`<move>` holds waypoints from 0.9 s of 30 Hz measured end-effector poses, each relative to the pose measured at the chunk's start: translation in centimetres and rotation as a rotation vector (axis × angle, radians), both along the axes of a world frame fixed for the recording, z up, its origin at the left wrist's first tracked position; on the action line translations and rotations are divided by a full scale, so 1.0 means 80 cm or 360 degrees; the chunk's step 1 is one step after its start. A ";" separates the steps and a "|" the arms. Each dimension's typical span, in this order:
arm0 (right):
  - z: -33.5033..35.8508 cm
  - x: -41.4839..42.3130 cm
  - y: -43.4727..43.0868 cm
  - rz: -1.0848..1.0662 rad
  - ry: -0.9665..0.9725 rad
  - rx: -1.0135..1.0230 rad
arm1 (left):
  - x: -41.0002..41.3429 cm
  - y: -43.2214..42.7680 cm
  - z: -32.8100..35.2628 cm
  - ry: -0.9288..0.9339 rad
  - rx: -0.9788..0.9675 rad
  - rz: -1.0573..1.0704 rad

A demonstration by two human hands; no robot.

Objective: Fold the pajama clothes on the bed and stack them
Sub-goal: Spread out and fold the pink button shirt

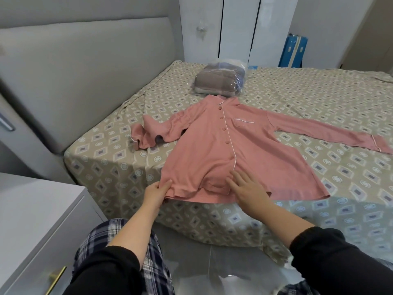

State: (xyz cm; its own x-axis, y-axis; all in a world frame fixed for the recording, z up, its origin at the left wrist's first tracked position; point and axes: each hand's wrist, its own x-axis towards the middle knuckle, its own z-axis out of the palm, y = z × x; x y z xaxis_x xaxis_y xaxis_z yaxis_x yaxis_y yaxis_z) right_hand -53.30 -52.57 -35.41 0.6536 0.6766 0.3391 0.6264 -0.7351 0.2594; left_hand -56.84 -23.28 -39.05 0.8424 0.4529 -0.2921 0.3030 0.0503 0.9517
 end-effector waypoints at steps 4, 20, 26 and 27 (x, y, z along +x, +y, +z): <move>0.008 0.003 0.024 -0.0010 -0.0055 -0.0076 | -0.007 -0.002 0.006 0.0064 -0.0009 -0.0079; 0.037 0.014 -0.036 -0.0070 0.0114 0.0791 | -0.039 -0.012 0.031 -0.0065 0.0823 0.0205; 0.008 0.002 -0.042 -0.0019 0.0284 0.0500 | -0.039 -0.019 0.025 0.0274 0.1065 0.0108; 0.007 0.003 -0.043 -0.0027 0.0299 0.0516 | -0.036 -0.024 0.025 0.0327 0.1130 0.0083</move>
State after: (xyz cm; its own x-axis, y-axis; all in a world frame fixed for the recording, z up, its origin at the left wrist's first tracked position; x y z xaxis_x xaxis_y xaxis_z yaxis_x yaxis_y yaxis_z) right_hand -53.05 -56.00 -34.89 0.7349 0.5425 0.4070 0.6281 -0.7708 -0.1068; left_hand -59.74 -25.23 -37.03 0.7744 0.6296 -0.0632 0.4926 -0.5371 0.6847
